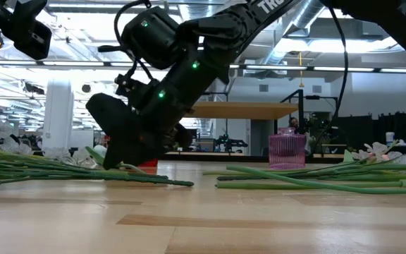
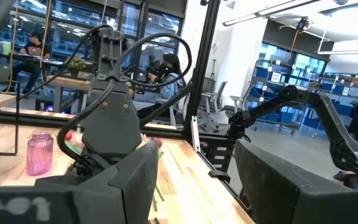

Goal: Pick and place flowers into a vace then onto a shelf
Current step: Put the top white tulip into the pink vase

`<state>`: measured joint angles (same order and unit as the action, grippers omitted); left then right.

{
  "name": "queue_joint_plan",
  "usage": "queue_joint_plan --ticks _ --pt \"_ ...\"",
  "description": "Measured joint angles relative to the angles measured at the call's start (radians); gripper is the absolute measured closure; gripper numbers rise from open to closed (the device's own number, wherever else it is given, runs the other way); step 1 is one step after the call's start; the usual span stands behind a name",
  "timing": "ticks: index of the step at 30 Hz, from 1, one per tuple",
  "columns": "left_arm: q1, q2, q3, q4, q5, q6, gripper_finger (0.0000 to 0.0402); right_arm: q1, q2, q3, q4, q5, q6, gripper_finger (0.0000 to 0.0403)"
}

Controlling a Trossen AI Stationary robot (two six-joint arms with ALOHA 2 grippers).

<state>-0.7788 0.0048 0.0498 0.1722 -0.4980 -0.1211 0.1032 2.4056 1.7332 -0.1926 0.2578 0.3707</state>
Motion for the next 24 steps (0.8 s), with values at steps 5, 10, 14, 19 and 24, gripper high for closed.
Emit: queue_joint_plan --ticks 5,10,14,19,24 --pt "0.000 0.000 0.000 0.000 0.000 0.000 0.0198 -0.015 -0.001 0.000 -0.010 -0.006 0.070 0.0249" --pt "0.000 0.000 0.000 -0.001 0.000 -0.019 0.0198 -0.014 -0.001 -0.002 -0.010 0.010 0.076 0.0341" --pt "0.000 0.000 0.000 -0.001 0.000 -0.019 0.0198 -0.012 0.003 0.016 -0.030 0.008 0.077 0.0393" --pt "0.000 0.000 0.000 -0.002 -0.001 -0.019 0.0198 0.004 0.007 0.049 -0.075 0.009 0.076 0.0388" --pt "0.000 0.000 0.000 -0.002 -0.001 -0.019 0.0198 0.029 0.009 0.123 -0.191 -0.003 0.089 0.0396"
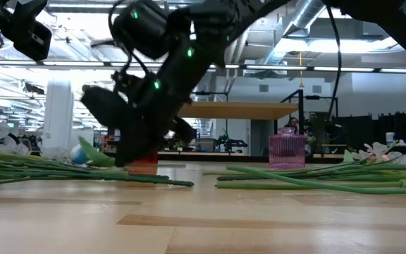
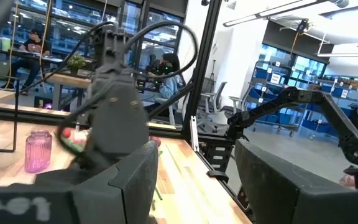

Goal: Pick and place flowers into a vace then onto a shelf
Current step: Put the top white tulip into the pink vase

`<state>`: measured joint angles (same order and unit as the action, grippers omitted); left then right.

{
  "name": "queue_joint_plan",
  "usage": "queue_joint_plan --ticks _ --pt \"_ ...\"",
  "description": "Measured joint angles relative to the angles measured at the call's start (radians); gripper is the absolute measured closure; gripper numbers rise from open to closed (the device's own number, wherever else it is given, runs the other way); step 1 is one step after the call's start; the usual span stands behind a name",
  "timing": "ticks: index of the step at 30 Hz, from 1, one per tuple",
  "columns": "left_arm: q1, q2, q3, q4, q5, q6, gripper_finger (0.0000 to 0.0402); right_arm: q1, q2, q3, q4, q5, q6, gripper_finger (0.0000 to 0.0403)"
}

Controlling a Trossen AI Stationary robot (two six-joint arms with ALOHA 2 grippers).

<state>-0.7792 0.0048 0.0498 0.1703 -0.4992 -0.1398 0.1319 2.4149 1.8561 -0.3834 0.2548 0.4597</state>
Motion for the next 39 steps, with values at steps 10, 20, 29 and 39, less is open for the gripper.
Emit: queue_joint_plan --ticks 10,20,29,39 --pt "0.000 0.000 0.000 0.000 -0.001 0.000 0.0198 0.046 -0.003 0.194 -0.282 0.042 0.063 0.0401" --pt "0.000 0.000 0.000 0.000 -0.001 0.000 0.0198 0.120 -0.004 0.465 -0.840 0.187 0.219 0.0402" --pt "0.000 0.000 0.000 0.000 -0.001 0.000 0.0198 0.255 -0.182 0.475 -1.067 0.451 0.472 0.0403" --pt "0.000 0.000 0.000 0.000 -0.003 0.002 0.0198 0.461 -0.416 0.394 -1.188 1.301 0.651 0.0403"
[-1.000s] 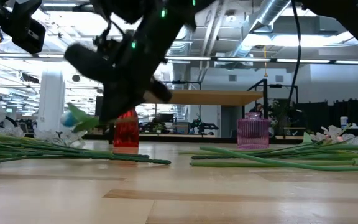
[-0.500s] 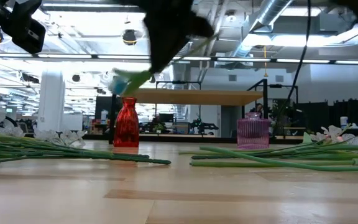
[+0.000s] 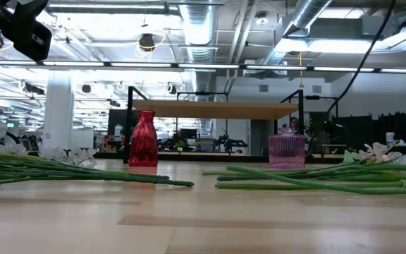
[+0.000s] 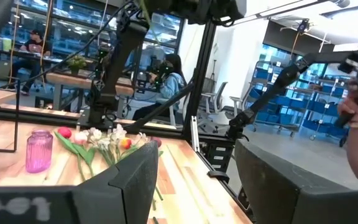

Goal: Pick and place flowers into a vace then onto a shelf
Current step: Put the top white tulip into the pink vase

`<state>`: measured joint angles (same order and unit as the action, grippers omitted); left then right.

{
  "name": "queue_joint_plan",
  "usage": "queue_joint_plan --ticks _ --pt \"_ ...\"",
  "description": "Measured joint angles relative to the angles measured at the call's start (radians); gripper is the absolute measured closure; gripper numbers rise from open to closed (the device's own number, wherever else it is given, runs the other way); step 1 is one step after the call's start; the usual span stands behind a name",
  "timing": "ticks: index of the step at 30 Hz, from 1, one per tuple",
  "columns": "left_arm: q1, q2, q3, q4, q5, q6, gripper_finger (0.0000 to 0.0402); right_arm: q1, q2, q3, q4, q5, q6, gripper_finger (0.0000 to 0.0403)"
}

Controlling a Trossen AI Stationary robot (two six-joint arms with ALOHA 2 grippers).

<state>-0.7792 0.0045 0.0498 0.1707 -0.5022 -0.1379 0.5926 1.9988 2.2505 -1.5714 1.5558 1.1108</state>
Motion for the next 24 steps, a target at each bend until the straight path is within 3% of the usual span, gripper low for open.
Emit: queue_joint_plan --ticks 4,14,18,24 --pt "0.000 0.000 0.000 0.000 -0.001 0.000 0.0198 -0.008 -0.106 -0.145 0.001 0.015 0.033 0.0403" --pt "0.000 0.000 0.000 0.002 -0.010 0.003 0.0198 -0.197 -0.421 -0.579 0.009 0.014 0.147 0.0403" --pt "0.000 0.000 0.000 0.004 -0.010 0.003 0.0198 -0.247 -0.558 -0.687 0.000 0.014 0.135 0.0403" --pt "0.000 0.000 0.000 0.006 -0.061 0.003 0.0198 -0.244 -0.749 -0.758 0.002 -0.025 -0.008 0.0403"
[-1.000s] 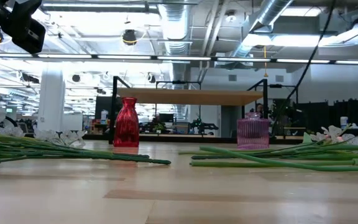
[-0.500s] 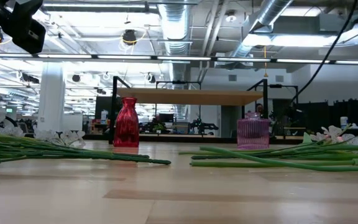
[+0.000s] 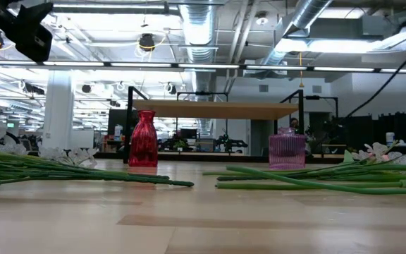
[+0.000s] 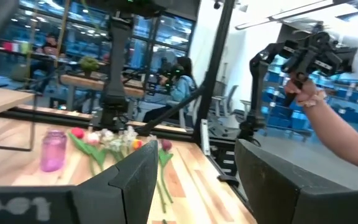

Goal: Pick and place flowers into a vace then onto a shelf
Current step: Put the top white tulip into the pink vase

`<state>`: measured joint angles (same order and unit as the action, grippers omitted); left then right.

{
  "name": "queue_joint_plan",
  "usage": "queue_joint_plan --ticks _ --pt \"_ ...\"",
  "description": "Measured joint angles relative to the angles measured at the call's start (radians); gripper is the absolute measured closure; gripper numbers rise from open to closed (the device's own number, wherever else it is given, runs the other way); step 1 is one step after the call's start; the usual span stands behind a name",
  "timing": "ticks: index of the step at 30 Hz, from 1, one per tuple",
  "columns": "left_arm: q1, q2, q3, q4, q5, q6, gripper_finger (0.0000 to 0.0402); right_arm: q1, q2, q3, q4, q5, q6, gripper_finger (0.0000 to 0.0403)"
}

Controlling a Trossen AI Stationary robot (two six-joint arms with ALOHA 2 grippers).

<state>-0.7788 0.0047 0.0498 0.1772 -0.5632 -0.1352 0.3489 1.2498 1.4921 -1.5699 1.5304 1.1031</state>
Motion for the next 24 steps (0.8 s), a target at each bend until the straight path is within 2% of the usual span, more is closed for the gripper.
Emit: queue_joint_plan --ticks 2,8,12,16,19,24 --pt "0.000 0.000 0.000 -0.001 -0.018 0.000 0.0198 0.018 -0.043 0.000 0.035 -0.095 -0.099 0.0403" --pt "0.000 0.000 0.000 -0.006 -0.027 0.000 0.0198 0.037 -0.097 -0.008 0.344 -0.555 -0.567 0.0403" --pt "0.000 0.000 0.000 -0.006 -0.027 0.006 0.0198 0.036 -0.118 -0.079 0.762 -0.768 -1.013 0.0403" --pt "0.000 0.000 0.000 -0.006 -0.028 0.009 0.0198 -0.012 -0.162 -0.192 1.179 -0.900 -1.391 0.0403" --pt "0.000 0.000 0.000 -0.012 -0.046 0.011 0.0198 -0.098 -0.226 -0.305 1.365 -1.042 -1.507 0.0403" --pt "0.000 0.000 0.000 -0.021 -0.053 0.076 0.0198 -0.301 -0.342 -0.509 1.530 -1.367 -1.483 0.0403"
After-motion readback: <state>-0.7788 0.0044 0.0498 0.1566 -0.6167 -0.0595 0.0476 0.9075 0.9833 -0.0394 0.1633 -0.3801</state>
